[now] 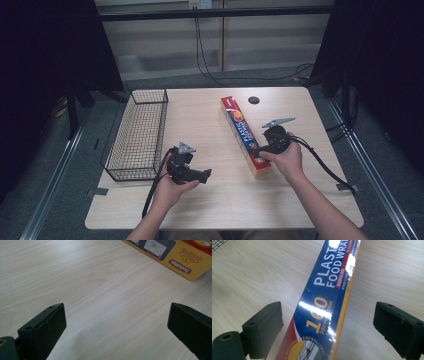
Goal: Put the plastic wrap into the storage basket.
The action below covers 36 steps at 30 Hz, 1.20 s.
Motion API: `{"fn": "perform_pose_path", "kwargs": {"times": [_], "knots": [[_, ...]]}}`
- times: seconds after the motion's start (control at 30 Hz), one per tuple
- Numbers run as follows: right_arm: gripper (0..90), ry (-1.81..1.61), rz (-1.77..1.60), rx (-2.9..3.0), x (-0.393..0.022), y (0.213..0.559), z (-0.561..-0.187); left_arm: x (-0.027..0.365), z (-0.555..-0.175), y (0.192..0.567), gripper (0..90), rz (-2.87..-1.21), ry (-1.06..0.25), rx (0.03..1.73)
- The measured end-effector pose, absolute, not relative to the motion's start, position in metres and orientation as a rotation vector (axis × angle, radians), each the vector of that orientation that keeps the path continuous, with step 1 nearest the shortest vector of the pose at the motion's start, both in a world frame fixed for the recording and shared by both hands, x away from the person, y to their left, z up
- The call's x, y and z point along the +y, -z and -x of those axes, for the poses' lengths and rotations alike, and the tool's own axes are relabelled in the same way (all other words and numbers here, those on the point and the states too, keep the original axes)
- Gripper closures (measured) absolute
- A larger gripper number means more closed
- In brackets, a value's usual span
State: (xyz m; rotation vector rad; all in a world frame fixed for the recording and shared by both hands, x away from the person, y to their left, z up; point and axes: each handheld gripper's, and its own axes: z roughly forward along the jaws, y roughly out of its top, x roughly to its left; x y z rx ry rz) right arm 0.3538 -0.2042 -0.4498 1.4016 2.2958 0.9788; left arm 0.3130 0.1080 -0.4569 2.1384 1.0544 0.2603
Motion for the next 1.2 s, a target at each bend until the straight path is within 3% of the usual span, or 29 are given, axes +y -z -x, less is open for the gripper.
{"fn": "perform_pose_path", "kwargs": {"times": [0.8,1.2], "knots": [[22.9,-0.89,-1.531,2.31,-0.184,0.469,-0.374,0.102,-0.313,0.459,2.5,-2.153,-0.255,1.048],[25.8,-0.862,-1.557,2.296,-0.179,0.475,-0.376,0.1,-0.312,0.459,2.8,-2.155,-0.261,1.044]]}}
